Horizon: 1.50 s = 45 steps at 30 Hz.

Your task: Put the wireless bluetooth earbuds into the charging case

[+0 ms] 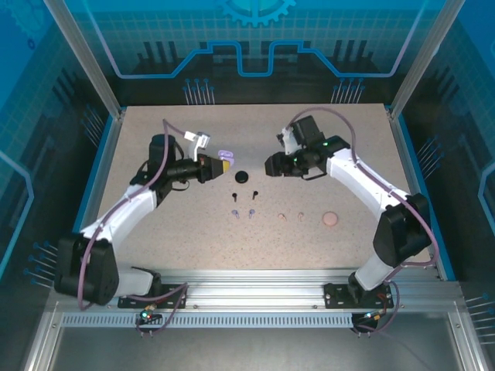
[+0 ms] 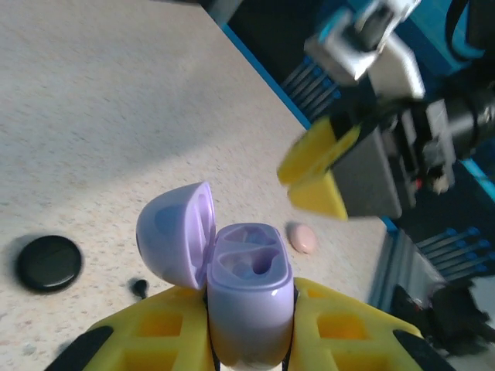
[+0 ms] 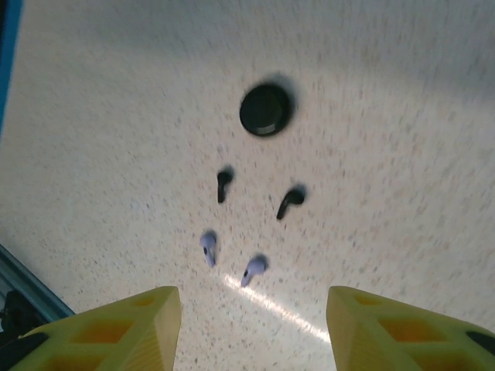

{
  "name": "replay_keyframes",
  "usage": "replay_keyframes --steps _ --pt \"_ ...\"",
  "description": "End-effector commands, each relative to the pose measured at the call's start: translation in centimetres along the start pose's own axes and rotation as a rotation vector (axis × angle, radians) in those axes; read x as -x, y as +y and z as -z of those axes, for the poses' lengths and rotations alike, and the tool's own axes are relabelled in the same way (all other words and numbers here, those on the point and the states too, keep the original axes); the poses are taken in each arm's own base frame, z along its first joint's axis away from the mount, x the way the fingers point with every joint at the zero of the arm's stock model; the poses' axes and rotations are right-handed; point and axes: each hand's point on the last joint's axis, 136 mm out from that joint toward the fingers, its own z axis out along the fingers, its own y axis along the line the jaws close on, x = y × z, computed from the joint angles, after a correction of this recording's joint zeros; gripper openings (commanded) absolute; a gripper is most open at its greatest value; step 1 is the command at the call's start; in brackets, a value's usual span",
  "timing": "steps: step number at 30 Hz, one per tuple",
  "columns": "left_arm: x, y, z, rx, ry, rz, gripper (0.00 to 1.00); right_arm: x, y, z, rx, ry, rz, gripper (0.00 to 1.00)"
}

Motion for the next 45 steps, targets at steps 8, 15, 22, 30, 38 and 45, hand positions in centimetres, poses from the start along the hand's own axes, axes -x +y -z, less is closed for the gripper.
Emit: replay_keyframes --steps 8,15,22,30,38,45 --pt "5.1 -1.8 4.9 0.196 -0.465 -0.288 0.00 -4.2 1.1 -5.6 -0.161 0.039 -0.184 0.54" --pt "6.2 -1.4 7.7 0.305 -0.649 -0.320 0.00 -5.6 1.7 -7.3 -0.259 0.059 -0.199 0.53" --pt "7.7 -2.2 9.4 0.318 -0.747 -0.313 0.00 -7.3 1.5 -9.3 -0.361 0.104 -0.237 0.51" --pt "8.4 -2.4 9.9 0.317 -0.780 -0.273 0.00 -9.7 0.0 -11.4 -0.502 0.142 -0.324 0.48" --pt "7.9 -2.2 9.5 0.318 -0.750 -0.278 0.00 -9.5 0.0 -12.9 -0.531 0.149 -0.368 0.44" --pt "7.6 -2.0 9.4 0.321 -0.740 -0.284 0.00 -9.5 -0.2 -13.6 -0.564 0.164 -0.379 0.40"
